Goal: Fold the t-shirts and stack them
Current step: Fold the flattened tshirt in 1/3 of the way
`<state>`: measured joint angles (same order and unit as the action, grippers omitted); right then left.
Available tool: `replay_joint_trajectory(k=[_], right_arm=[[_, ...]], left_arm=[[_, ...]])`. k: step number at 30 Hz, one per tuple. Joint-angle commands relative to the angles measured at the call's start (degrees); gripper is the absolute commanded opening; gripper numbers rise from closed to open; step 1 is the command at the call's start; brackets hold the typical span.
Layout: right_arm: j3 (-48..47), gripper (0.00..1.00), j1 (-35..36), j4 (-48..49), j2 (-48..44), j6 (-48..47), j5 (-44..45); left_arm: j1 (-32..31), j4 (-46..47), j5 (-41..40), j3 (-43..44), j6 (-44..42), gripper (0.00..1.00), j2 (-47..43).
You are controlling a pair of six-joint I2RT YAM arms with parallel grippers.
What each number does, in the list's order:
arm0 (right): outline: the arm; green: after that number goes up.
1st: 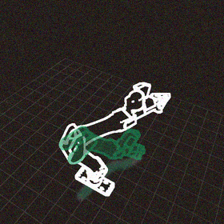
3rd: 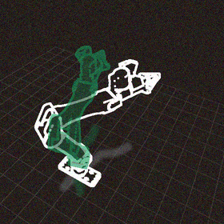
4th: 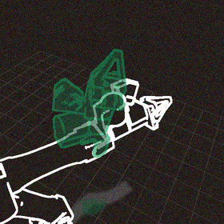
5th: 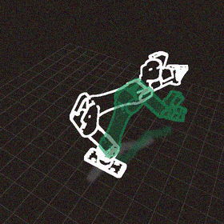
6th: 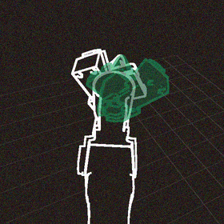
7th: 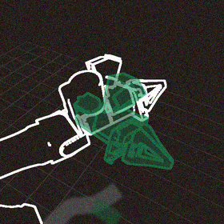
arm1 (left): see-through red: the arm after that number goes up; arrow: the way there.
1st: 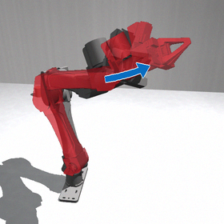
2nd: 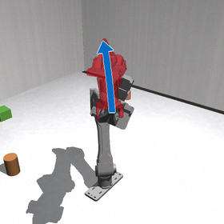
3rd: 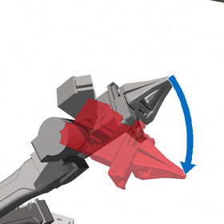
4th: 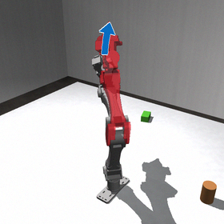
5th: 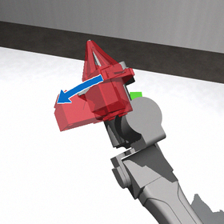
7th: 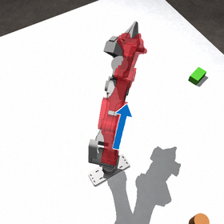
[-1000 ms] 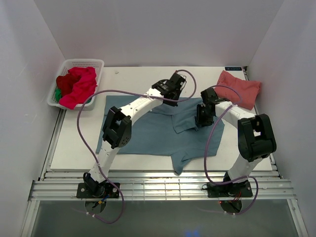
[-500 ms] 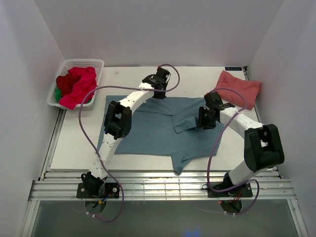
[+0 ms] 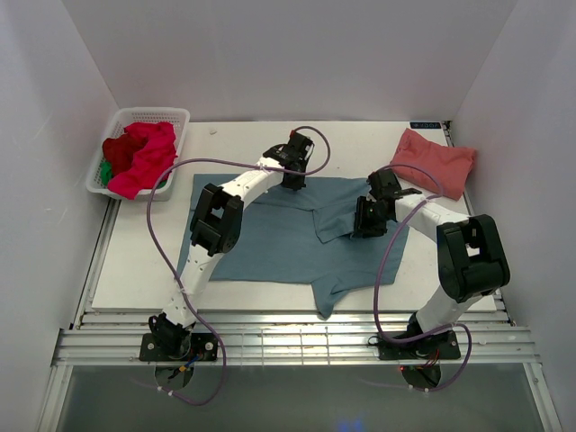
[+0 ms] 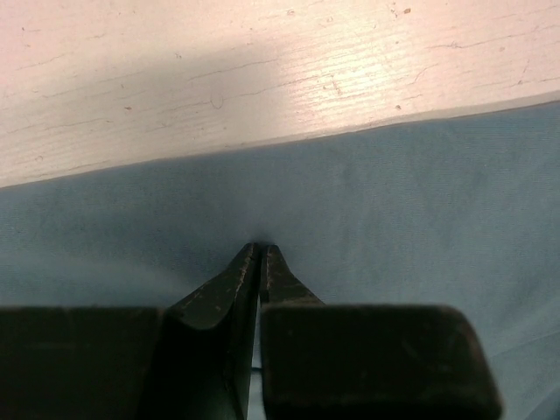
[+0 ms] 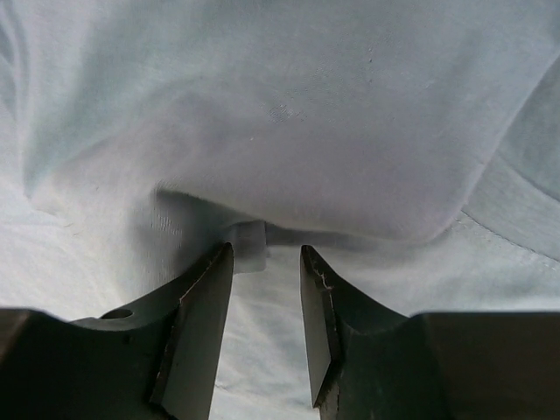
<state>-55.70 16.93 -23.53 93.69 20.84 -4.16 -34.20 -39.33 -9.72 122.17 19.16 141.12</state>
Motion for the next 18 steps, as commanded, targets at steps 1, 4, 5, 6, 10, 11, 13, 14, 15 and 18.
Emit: replay_joint_trajectory(k=[1, 4, 5, 6, 10, 11, 13, 14, 15, 18], right_arm=[[-0.1, 0.42, -0.2, 2.0, 1.0, 0.4, -1.5], [0.0, 0.40, -0.2, 2.7, 0.6, 0.6, -2.2], [-0.2, 0.39, -0.2, 2.4, 0.8, 0.6, -2.3], [-0.5, 0.37, -0.2, 2.3, 1.0, 0.7, -2.5], [-0.8, 0.30, -0.1, 2.0, 1.2, 0.5, -3.2], [-0.8, 0.27, -0.1, 1.9, 1.2, 0.5, -3.4], [-0.8, 0.25, -0.1, 1.8, 1.2, 0.4, -3.8], [-0.9, 0.25, -0.1, 1.7, 1.2, 0.4, -3.9], [-0.9, 0.25, -0.1, 1.5, 1.4, 0.5, -4.0], [-0.5, 0.24, 0.4, 1.2, 1.8, 0.4, -3.7]], left_arm=[[0.3, 0.3, 0.7, -1.5, 0.6, 0.16, -4.4], [0.3, 0.5, 0.6, -2.2, 0.3, 0.16, -4.5], [0.3, 0.5, 0.6, -2.4, 0.3, 0.16, -4.5], [0.3, 0.4, 0.8, -2.5, 0.4, 0.16, -4.5], [0.3, 0.6, 1.3, -3.3, 0.5, 0.16, -4.7], [0.3, 0.6, 1.3, -3.3, 0.4, 0.16, -4.7], [0.4, 0.6, 1.2, -3.4, 0.4, 0.16, -4.8], [0.4, 0.6, 1.2, -3.5, 0.4, 0.16, -4.9], [0.4, 0.7, 1.2, -3.5, 0.4, 0.16, -5.0], [0.4, 0.7, 1.2, -3.9, 0.4, 0.16, -5.2]])
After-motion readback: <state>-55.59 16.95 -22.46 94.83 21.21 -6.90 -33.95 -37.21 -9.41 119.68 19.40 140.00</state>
